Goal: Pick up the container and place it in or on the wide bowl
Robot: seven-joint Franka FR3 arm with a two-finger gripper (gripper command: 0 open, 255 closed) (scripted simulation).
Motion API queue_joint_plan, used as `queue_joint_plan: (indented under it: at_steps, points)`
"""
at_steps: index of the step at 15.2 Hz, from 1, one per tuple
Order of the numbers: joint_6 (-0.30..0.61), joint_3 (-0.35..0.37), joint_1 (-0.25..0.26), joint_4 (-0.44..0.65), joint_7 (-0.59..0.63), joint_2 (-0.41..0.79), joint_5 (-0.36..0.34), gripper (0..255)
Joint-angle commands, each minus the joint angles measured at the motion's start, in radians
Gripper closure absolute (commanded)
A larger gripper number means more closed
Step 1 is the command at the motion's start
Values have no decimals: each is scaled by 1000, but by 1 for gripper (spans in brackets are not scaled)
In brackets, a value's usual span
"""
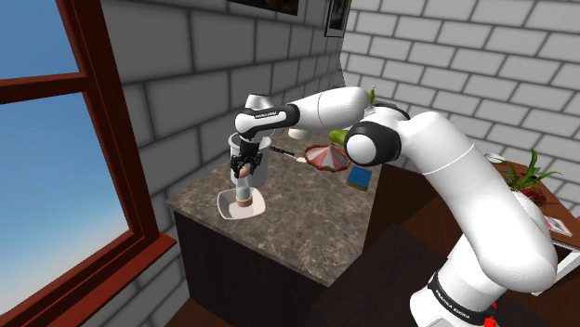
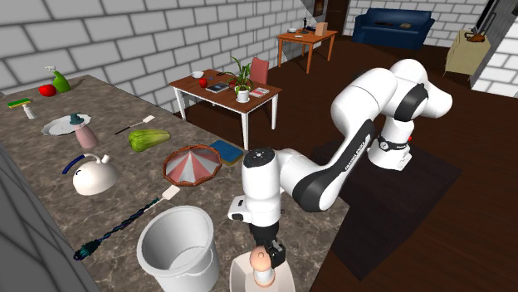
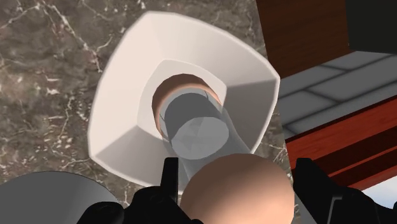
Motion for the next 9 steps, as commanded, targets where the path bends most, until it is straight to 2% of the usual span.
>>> queue_joint_plan:
  at_steps: [1,2,7,9]
  points:
    - [0,0,0,0,0,0,0,255]
    - [0,0,0,0,0,0,0,0]
    - [0,0,0,0,0,0,0,0]
    - [-36,-4,-4,-5,1,-40,-3,0]
